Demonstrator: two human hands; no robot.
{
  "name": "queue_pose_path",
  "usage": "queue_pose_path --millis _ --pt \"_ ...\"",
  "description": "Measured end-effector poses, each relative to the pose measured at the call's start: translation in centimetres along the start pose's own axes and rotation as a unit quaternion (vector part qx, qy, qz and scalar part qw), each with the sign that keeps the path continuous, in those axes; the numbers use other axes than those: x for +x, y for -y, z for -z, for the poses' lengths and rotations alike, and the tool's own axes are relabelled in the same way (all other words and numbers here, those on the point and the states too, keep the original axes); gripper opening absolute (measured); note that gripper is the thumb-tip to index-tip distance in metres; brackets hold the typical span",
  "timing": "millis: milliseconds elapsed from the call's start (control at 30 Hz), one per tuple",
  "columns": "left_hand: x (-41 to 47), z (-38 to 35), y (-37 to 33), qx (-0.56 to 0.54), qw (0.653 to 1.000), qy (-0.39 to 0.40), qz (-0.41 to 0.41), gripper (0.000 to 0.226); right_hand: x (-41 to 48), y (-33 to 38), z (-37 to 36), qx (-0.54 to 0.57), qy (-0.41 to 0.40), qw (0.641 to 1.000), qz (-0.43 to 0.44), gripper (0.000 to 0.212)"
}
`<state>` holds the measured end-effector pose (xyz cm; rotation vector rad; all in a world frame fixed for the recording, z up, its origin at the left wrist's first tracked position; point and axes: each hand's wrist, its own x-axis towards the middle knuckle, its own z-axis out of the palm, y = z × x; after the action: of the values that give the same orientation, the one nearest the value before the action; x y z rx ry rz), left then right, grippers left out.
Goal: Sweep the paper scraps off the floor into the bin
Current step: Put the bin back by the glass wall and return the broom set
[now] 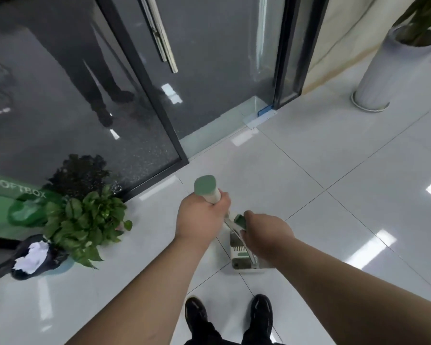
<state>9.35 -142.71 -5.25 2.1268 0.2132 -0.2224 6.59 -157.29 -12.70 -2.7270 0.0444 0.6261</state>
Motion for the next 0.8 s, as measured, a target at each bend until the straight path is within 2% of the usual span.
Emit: queue_pose_path --millis 167,267,500,667,767,800 --pt "-2.0 5.5 0.7 0.017 0.995 -0.092 0.029 0.028 -0.3 5.6 1.6 -0.052 0.038 0.994 0.091 0.024" --pt "-3.3 9.6 1.5 0.026 0.987 -0.156 0.034 0.034 -0.5 10.4 2.1 -0.070 0.064 0.987 0.127 0.025" --pt "-8.0 22.2 4.8 0.061 0.950 -0.304 0.047 0.034 -2.0 24.8 -0.2 -0.127 0.030 0.965 0.227 0.017" --pt "-12.9 33.3 10.9 0.065 0.929 -0.357 0.076 0.037 -5.9 37.7 -4.6 -0.125 0.018 0.956 0.265 0.020" --pt "-16.1 39.4 15.9 0.028 0.935 -0.343 0.090 0.027 -8.4 45.2 -7.4 -0.096 0.022 0.959 0.267 0.019" --pt "-17.2 41.0 17.7 0.001 0.936 -0.341 0.094 0.034 -9.2 47.5 -8.1 -0.080 0.022 0.961 0.264 0.019"
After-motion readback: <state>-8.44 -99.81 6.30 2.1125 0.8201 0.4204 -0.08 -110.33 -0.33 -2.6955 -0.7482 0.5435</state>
